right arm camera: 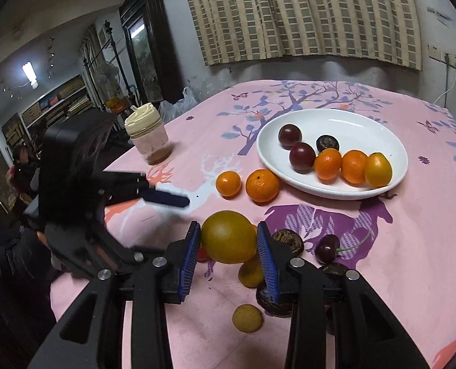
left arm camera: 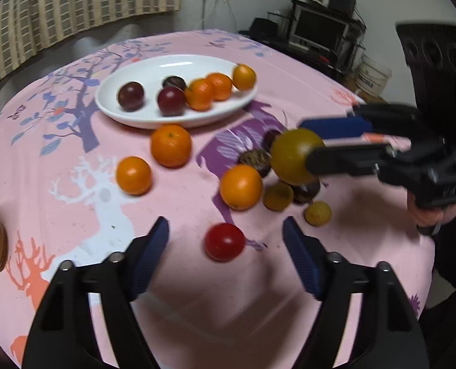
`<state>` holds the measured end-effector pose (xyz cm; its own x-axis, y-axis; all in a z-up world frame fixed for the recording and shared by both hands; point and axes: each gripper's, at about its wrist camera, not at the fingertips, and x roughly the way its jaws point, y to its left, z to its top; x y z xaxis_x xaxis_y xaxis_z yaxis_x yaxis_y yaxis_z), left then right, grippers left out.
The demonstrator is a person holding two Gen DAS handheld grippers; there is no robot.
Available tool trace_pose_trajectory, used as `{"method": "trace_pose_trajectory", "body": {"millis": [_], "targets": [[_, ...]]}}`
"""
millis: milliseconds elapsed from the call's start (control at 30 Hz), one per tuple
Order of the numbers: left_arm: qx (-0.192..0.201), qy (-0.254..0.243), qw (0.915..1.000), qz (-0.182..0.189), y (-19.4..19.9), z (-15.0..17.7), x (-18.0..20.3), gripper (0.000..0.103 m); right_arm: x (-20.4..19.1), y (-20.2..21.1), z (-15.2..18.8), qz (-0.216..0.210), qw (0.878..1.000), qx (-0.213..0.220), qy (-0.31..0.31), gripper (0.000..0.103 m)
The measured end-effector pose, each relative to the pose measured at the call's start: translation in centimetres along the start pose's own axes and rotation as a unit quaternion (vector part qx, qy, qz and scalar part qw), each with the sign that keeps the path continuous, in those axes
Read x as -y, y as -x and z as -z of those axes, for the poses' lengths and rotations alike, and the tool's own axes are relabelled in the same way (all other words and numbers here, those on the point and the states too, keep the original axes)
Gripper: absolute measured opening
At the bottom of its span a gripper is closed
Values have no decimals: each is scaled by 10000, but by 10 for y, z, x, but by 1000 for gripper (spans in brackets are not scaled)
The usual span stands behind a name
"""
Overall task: Organize fruits
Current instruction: 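Grasp the red cherry tomato with the left tool while the right tool grasps a yellow citrus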
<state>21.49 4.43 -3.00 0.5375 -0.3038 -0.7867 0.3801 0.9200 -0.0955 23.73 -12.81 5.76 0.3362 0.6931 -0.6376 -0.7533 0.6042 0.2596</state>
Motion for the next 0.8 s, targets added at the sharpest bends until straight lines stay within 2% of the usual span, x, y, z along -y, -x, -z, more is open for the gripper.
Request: {"method": "trace_pose_trajectory", "body": {"millis": [33, 200, 300, 433, 533, 600, 800], "targets": [[-68, -53, 10000, -6, -4, 2, 4, 63, 1, 0, 0, -39, 10000, 16, -22, 33], [-324, -216, 9991, -190, -19, 9, 14, 57, -2, 2, 0, -32, 10000, 41, 35, 32], [-457, -207, 9986, -148, -25, 10, 11, 48, -4, -5, 3, 12, 9997, -191, 144, 33], [-431, -244, 9986, -186, -26, 10, 11, 42, -14, -14, 9, 0, 9977, -549, 399, 34], [-435, -215, 9986, -204, -24, 10, 8, 35, -21, -21, 15, 149, 9957, -679, 608, 40], [-444, -144, 9987, -200, -23, 10, 5, 31, -24, -27, 18, 188, 9944, -776, 698, 40], [-455, -129, 9986, -226, -20, 12, 3, 31, -30, -43, 22, 260, 9924, -877, 825, 40]]}}
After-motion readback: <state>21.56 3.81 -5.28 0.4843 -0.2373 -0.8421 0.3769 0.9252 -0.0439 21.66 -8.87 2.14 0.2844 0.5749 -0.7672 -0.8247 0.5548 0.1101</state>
